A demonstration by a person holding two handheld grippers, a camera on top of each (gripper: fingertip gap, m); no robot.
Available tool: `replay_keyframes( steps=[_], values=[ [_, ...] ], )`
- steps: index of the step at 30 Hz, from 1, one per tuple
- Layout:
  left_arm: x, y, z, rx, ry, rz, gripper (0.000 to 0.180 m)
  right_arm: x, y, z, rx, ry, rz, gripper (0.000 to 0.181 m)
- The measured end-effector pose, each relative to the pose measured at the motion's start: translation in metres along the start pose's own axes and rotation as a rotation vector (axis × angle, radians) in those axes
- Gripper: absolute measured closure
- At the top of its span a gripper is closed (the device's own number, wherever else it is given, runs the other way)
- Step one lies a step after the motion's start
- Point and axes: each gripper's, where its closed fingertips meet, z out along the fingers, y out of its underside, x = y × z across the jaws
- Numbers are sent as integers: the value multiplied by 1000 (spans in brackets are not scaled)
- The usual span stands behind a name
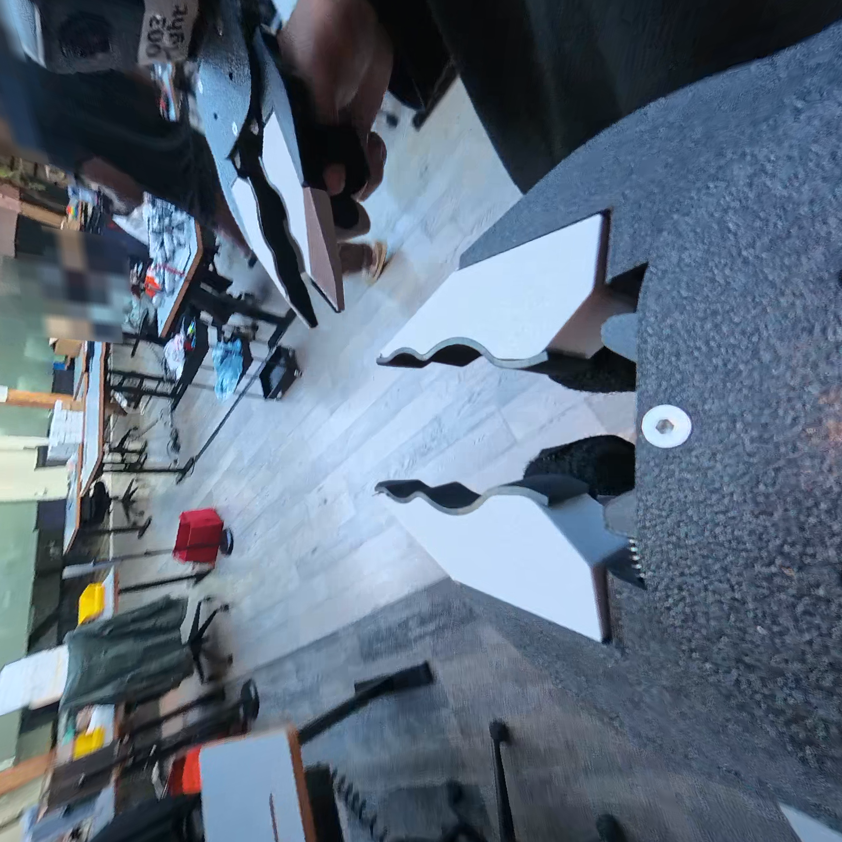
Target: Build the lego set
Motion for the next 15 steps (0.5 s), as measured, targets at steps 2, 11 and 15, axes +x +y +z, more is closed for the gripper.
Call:
replay_keyframes(
  steps=[2,11,15],
  values=[
    [15,1,25,-30,55,-24,133,17,12,-22,-18,28,66,149],
    [90,-22,155,-143,184,-43,145,129,64,-147,24,198,191,151],
    [124,-35,218,-200,206,-61,146,191,87,-201,49,260,222,152]
  ],
)
